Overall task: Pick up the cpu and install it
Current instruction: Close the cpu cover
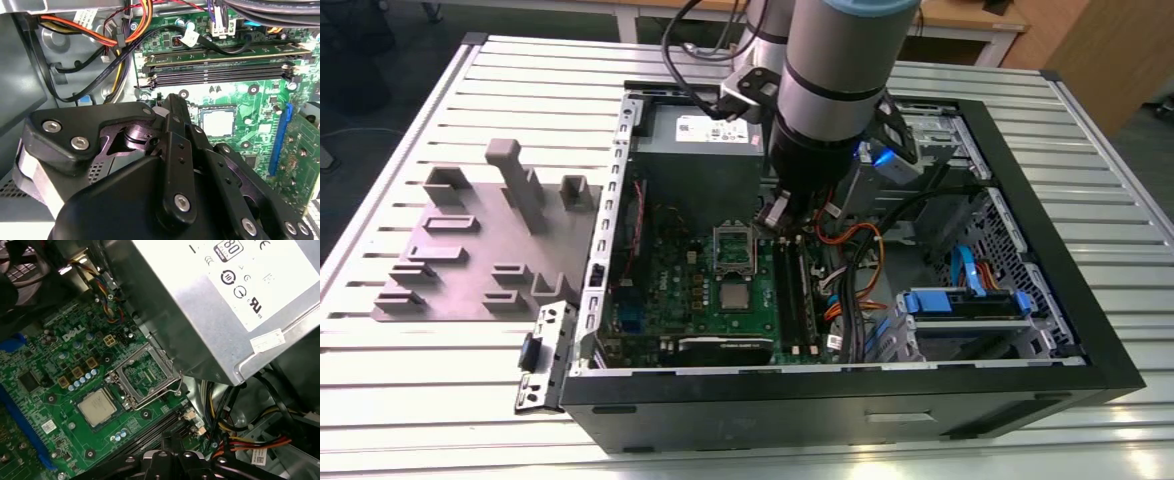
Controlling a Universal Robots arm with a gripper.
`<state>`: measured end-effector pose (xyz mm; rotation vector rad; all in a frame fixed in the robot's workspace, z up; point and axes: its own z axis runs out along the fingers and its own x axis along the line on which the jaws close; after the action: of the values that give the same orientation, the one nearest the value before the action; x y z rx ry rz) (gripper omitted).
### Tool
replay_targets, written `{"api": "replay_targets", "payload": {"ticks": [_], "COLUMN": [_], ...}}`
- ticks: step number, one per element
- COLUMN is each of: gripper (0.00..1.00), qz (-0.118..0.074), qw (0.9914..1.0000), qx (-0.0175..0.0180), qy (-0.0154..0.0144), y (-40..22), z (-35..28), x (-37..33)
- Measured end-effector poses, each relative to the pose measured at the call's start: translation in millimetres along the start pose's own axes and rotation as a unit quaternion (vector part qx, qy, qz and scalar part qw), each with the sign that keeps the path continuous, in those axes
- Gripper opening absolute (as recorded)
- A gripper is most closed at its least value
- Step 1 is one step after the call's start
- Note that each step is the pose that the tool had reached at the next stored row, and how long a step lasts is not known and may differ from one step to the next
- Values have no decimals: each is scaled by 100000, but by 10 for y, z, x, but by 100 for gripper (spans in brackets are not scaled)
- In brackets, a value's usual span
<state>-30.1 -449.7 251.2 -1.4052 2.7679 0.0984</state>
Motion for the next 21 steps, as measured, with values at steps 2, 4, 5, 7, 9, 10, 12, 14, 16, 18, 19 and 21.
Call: {"api": "replay_targets", "payload": {"ticks": [2,4,5,7,9,10,12,14,16,18,19,21], "gripper": [11,11,11,11,11,11,11,11,11,11,11,11], "qz": [14,13,16,48,76,93,166,748,1812,2088,2094,2101], "qw": [100000,100000,100000,100000,100000,100000,100000,99997,99984,99978,99978,99978], "qx": [1,-17,-26,-40,-45,-47,-29,9,76,89,95,83], "qy": [-4,-7,-4,14,20,13,30,5,-26,-48,-36,-31], "y": [2,3,4,11,29,44,68,66,64,64,64,63], "z": [32,66,82,111,130,139,149,157,164,175,182,200], "x": [-3,-5,-6,-15,-40,-60,-96,-100,-100,-100,-99,-98]}}
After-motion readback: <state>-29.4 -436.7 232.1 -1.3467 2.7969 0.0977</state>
